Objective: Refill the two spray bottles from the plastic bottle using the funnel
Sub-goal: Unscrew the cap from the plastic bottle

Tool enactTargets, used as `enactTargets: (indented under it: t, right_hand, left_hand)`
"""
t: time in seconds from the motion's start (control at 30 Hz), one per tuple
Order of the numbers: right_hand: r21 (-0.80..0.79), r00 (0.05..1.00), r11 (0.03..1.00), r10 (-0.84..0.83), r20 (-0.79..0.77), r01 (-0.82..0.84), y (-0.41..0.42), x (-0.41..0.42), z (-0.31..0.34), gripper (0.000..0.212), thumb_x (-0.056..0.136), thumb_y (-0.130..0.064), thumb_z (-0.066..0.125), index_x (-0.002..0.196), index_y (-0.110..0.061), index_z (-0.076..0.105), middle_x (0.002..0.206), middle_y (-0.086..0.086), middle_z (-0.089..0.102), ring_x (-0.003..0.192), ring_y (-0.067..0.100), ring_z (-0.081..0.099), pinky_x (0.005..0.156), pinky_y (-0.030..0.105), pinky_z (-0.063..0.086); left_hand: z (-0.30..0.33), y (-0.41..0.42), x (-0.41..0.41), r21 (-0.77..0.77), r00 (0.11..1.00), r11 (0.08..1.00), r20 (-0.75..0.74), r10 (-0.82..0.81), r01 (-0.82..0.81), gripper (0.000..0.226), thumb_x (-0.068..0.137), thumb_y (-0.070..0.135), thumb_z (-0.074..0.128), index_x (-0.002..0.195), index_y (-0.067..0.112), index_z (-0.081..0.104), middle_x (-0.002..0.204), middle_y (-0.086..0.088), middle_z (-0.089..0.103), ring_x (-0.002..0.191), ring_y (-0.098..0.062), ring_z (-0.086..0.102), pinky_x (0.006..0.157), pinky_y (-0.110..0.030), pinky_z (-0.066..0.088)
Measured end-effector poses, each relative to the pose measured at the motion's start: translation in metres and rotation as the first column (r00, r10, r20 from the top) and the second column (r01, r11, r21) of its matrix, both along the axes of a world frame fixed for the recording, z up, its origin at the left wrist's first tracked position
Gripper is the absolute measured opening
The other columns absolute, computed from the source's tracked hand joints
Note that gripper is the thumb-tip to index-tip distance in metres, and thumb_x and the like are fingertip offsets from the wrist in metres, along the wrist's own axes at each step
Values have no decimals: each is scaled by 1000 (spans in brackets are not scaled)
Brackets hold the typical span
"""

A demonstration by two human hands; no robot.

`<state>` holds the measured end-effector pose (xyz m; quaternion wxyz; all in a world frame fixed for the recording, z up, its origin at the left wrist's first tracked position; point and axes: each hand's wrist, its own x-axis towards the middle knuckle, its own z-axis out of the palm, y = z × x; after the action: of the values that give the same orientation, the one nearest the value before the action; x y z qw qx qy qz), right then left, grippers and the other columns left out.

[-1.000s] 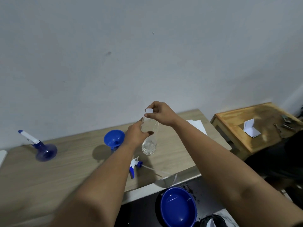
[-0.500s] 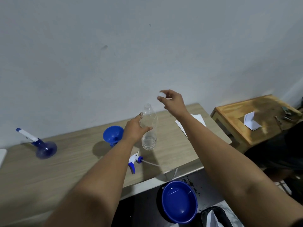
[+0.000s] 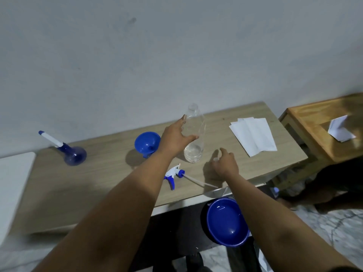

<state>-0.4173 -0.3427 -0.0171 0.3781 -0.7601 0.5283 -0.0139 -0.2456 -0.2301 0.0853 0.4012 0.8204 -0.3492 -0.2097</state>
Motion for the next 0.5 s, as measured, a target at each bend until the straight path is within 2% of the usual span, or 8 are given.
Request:
enactTargets:
  t: [0.07, 0.13, 0.2, 0.27, 0.33, 0.4, 0.5]
  right_hand:
    - [25, 974, 999, 30, 225, -36, 1, 15, 17, 80, 93, -33, 75, 161, -24, 34, 148, 17, 43, 136, 34, 51, 114, 50, 45]
    - [41, 884, 983, 143, 444, -180, 1, 31, 37, 103, 74, -17, 92, 160, -21, 35, 152, 14, 45, 141, 29, 47, 117, 51, 42]
    - [38, 805, 970, 177, 566, -240, 4, 49, 53, 102, 64, -17, 98, 151, -18, 46, 146, 8, 57, 138, 27, 54, 114, 51, 47]
    - [74, 782, 979, 104, 615, -189, 10, 61, 65, 94, 62, -30, 99, 143, -20, 52, 140, -1, 62, 134, 20, 58, 112, 43, 49]
    - [38, 785, 987, 100, 612, -155, 16, 68, 71, 84, 68, -32, 98, 138, -19, 55, 139, -3, 62, 133, 16, 57, 114, 44, 47]
    - [-1, 783, 993, 92, 615, -115, 20, 67, 70, 77, 70, -33, 97, 134, -21, 55, 130, -3, 64, 124, 15, 61, 110, 45, 50]
    - [-34, 737, 997, 73, 671, -67, 28, 66, 83, 83, 69, -37, 95, 136, -36, 46, 121, -7, 65, 114, 7, 63, 96, 31, 54]
  left_hand:
    - [5, -1, 0, 30, 1000, 1000, 18, -8, 7, 101, 71, 45, 85, 155, 26, 32, 148, 6, 52, 131, -15, 54, 107, -39, 47]
    - [14, -3, 1, 80, 999, 996, 35, -40, 38, 99, 71, 47, 83, 154, 24, 34, 145, 4, 55, 127, -17, 56, 102, -39, 50]
    - [26, -2, 5, 134, 997, 988, 10, -83, 81, 90, 72, 43, 81, 150, 23, 42, 131, 5, 64, 114, -17, 64, 92, -34, 54]
    - [39, 3, 12, 189, 993, 975, 12, -121, 116, 76, 73, 32, 74, 145, 20, 49, 121, 6, 68, 99, -14, 68, 84, -33, 57]
    - [52, 14, 21, 169, 995, 982, 49, -89, 80, 67, 77, 25, 66, 142, 22, 52, 129, 3, 66, 106, -14, 67, 92, -33, 54]
    - [60, 30, 31, 76, 998, 997, 69, -2, -3, 64, 82, 23, 60, 145, 25, 50, 137, 5, 61, 117, -12, 63, 103, -34, 49]
    - [62, 60, 48, -73, 986, 989, 97, 138, -132, 51, 88, 34, 61, 139, 28, 56, 128, 9, 65, 115, -10, 62, 104, -37, 49]
